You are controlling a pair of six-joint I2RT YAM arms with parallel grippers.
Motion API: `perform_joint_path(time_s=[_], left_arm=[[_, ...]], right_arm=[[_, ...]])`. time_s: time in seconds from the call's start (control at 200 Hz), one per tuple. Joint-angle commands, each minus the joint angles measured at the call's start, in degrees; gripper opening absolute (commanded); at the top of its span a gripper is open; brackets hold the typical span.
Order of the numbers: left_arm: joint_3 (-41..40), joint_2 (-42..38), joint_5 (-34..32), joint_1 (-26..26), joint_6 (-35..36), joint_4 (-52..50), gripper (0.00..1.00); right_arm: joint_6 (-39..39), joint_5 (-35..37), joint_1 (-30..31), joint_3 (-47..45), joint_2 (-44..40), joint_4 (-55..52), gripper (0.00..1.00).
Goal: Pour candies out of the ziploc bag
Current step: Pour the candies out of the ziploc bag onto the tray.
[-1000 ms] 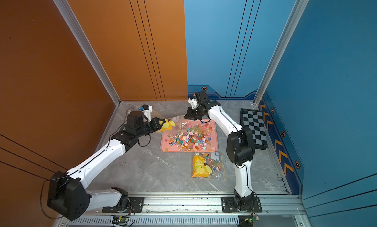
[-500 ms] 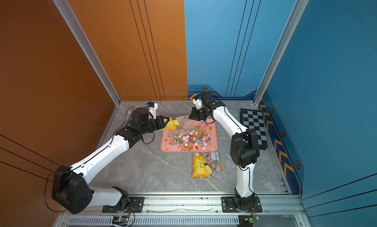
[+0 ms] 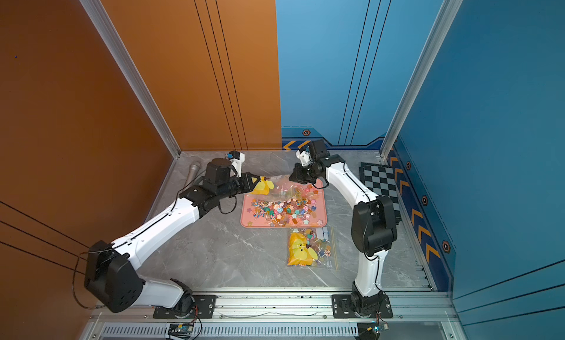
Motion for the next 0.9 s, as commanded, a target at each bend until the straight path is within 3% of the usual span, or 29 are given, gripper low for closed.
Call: perform_joint_path(time_s=[0.0, 0.681, 0.896], left_arm=[[3.3, -1.1, -3.3, 0.3, 1.6, 1.3, 0.0], [4.1, 1.3, -4.6, -3.1, 2.0, 0.3, 0.0], [3.9, 3.6, -3.1, -3.7, 0.6, 0.2, 0.24]], right_arm=[[-0.4, 6.9, -3.6, -1.3, -0.4, -0.9, 0.0], [2.0, 5.4, -4.5, -8.0, -2.9, 3.7, 0.0], [3.9, 3.5, -3.6, -9.3, -2.6, 6.8, 0.0]])
